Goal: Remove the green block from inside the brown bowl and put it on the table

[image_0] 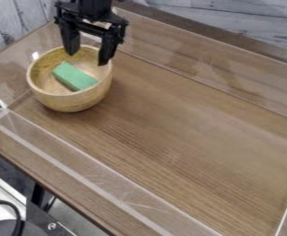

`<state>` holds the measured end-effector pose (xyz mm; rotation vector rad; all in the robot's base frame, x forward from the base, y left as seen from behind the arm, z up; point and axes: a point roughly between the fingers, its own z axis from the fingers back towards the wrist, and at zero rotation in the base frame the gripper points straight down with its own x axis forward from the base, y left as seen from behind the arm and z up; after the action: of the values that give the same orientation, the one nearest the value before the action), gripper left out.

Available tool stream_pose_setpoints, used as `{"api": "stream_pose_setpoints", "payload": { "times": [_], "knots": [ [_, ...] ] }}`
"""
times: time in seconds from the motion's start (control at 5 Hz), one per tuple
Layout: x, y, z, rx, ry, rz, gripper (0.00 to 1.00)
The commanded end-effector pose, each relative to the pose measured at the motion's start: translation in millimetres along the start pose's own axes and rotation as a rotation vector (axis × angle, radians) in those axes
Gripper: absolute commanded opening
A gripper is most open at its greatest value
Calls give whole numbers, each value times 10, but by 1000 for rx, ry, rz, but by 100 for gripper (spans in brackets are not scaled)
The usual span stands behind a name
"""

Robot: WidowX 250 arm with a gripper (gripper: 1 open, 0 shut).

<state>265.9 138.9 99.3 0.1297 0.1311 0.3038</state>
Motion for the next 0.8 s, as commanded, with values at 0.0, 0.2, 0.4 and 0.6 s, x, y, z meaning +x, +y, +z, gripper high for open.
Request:
{"api": "stream_pose_setpoints", "payload": {
  "times": [0.0, 0.2, 0.4, 0.6],
  "knots": [
    [47, 83, 202, 5, -105, 9, 100],
    [139, 145, 212, -30, -68, 79, 100],
    [250, 216, 198, -58, -24, 149, 100],
    [262, 228, 117, -27, -17, 87, 100]
  ]
}}
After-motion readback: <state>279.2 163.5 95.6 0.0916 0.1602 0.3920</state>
